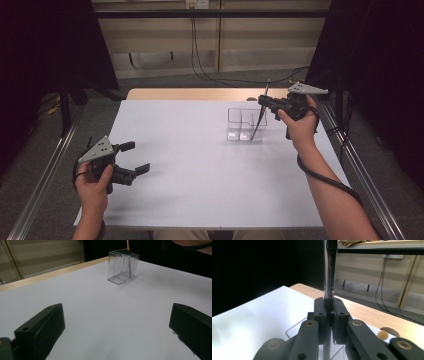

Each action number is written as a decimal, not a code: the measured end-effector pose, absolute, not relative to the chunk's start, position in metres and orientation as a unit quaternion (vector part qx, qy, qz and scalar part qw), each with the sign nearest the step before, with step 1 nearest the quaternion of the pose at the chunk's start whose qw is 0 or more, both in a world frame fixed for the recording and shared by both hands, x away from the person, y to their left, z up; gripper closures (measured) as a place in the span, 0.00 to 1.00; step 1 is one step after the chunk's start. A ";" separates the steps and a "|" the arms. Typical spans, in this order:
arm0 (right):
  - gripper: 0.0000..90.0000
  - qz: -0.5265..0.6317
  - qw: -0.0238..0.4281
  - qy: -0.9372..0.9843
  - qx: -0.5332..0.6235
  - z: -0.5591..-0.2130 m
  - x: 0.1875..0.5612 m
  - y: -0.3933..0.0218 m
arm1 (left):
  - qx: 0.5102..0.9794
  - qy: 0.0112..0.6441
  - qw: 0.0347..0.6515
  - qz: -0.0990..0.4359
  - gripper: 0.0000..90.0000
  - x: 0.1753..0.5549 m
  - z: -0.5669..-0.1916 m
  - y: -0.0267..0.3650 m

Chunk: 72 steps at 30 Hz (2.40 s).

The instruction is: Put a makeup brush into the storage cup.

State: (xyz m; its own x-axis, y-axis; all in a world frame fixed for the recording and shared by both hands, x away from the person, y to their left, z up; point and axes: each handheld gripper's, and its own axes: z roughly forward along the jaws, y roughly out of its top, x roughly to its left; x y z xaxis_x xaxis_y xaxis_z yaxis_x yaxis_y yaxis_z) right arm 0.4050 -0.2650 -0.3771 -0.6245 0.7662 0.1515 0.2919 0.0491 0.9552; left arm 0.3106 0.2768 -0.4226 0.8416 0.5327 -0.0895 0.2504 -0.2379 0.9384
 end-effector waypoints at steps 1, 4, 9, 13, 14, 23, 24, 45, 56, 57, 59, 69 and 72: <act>0.94 0.575 0.206 0.694 0.382 -0.377 0.405 -0.265 | 0.776 0.252 0.564 0.125 0.00 0.311 -0.423 0.277; 0.94 0.575 0.209 0.692 0.384 -0.378 0.407 -0.266 | 0.776 0.253 0.563 0.125 0.00 0.311 -0.423 0.277; 0.94 0.570 0.212 0.691 0.390 -0.383 0.409 -0.265 | 0.777 0.251 0.564 0.126 0.00 0.311 -0.422 0.276; 0.94 0.565 0.216 0.693 0.392 -0.386 0.408 -0.264 | 0.776 0.253 0.564 0.126 0.00 0.310 -0.423 0.277; 0.94 0.566 0.216 0.692 0.394 -0.387 0.408 -0.265 | 0.776 0.253 0.564 0.127 0.00 0.310 -0.423 0.276; 0.94 0.552 0.222 0.697 0.400 -0.394 0.408 -0.269 | 0.775 0.253 0.565 0.124 0.00 0.310 -0.423 0.275; 0.94 0.551 0.223 0.698 0.399 -0.396 0.408 -0.269 | 0.776 0.253 0.564 0.125 0.00 0.310 -0.423 0.275; 0.94 0.550 0.225 0.698 0.400 -0.403 0.408 -0.277 | 0.778 0.252 0.562 0.120 0.00 0.311 -0.427 0.276; 0.94 0.547 0.220 0.704 0.396 -0.405 0.411 -0.276 | 0.778 0.258 0.559 0.125 0.00 0.306 -0.427 0.282; 0.94 0.547 0.219 0.704 0.396 -0.405 0.411 -0.276 | 0.778 0.258 0.559 0.127 0.00 0.306 -0.427 0.283; 0.94 0.548 0.218 0.705 0.394 -0.406 0.411 -0.275 | 0.778 0.259 0.559 0.126 0.00 0.304 -0.427 0.283; 0.94 0.549 0.214 0.704 0.397 -0.412 0.410 -0.276 | 0.777 0.261 0.559 0.126 0.00 0.301 -0.427 0.285; 0.94 0.548 0.215 0.705 0.397 -0.413 0.408 -0.277 | 0.779 0.258 0.558 0.125 0.00 0.302 -0.427 0.284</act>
